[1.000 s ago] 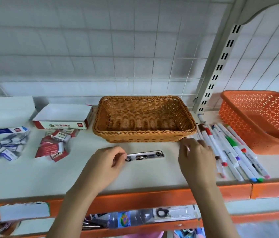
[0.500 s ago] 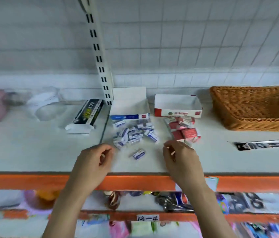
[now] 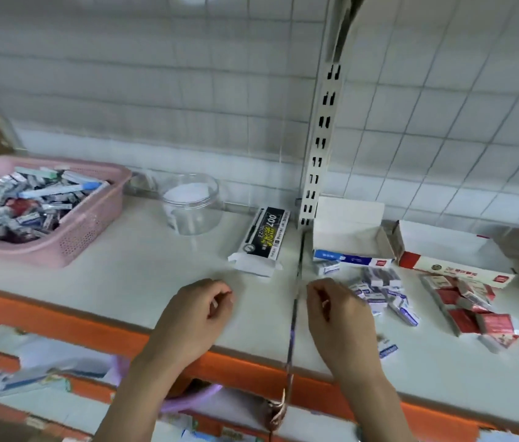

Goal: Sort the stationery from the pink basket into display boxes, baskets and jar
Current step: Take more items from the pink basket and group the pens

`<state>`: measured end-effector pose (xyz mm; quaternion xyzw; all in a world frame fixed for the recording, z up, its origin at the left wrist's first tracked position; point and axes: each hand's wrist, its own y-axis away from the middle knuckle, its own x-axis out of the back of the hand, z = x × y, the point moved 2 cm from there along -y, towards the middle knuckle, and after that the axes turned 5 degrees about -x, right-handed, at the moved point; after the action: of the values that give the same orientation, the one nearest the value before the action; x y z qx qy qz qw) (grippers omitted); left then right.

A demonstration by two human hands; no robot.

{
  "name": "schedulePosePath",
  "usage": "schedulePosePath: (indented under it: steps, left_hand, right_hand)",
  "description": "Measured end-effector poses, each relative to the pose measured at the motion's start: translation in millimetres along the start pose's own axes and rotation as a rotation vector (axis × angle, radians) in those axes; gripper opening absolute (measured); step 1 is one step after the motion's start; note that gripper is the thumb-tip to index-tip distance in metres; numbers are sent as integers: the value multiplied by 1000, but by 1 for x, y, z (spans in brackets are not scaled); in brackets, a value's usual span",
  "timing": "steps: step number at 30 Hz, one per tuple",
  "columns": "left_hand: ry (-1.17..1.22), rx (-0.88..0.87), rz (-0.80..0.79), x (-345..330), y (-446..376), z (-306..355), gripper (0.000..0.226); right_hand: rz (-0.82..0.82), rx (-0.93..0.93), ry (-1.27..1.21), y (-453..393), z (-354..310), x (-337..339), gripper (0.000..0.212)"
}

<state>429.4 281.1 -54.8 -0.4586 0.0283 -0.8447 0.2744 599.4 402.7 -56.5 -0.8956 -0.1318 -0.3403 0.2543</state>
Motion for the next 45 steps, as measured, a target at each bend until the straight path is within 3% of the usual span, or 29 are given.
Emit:
schedulePosePath:
  steps: [8,16,22,26,31,34,39,45]
  left_hand:
    - [-11,-94,136,85,-28,-87,19]
    - [199,-278,75,221,-36,-195,10]
    - [-35,-207,50,292,-51,-289,12]
    - [-107,-116,64,308,-58,-339,11]
    - [-205,-99,16,323,-58,-370,12]
    - [-204,-72,5,330,-55,-376,17]
    - [-148,-54,-189,319,-59,-367,40]
    - [-180,-38,-374,312,-67,-358,60]
  right_hand:
    - [8,64,-16,-11,-90,-87,14]
    - [114,-5,-77,-7,-236,-200,13]
    - [65,34,-76,-30,-332,-240,14]
    - [-174,102,67,-43,-363,-269,17]
    - [-611,31,469,-71,-362,-295,62]
    - [-798,-20,547,-93,-360,-304,79]
    - [-922,1,603,-105,-365,-310,79]
    - [-1061,-37,645,-104,-371,-312,100]
